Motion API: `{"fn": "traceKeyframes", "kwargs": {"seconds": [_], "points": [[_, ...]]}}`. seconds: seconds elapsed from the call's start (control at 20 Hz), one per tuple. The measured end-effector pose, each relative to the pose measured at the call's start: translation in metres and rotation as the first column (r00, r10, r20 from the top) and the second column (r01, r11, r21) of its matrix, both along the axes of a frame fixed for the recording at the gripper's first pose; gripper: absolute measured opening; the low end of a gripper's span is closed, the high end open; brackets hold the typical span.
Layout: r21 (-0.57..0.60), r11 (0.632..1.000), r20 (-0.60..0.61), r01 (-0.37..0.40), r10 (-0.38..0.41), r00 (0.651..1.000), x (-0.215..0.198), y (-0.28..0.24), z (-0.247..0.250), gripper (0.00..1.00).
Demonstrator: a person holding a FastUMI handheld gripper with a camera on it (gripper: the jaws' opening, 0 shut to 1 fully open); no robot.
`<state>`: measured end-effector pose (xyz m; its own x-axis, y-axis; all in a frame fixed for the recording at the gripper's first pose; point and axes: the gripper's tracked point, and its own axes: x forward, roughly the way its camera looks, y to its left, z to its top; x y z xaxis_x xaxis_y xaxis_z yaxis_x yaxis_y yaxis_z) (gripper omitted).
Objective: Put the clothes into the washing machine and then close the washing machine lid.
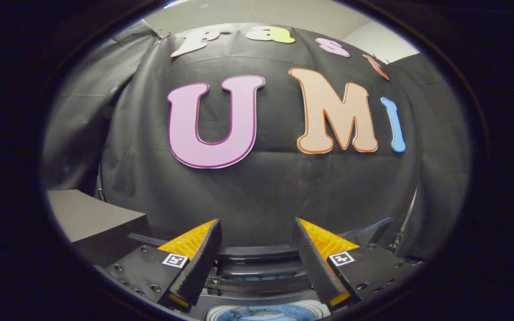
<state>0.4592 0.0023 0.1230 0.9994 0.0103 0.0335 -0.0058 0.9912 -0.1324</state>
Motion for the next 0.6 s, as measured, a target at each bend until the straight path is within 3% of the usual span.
{"fn": "traceKeyframes", "kwargs": {"seconds": [0.6], "points": [[-0.001,1.0,-0.032,0.011,-0.011,0.999,-0.029,-0.003,-0.011,0.99]]}}
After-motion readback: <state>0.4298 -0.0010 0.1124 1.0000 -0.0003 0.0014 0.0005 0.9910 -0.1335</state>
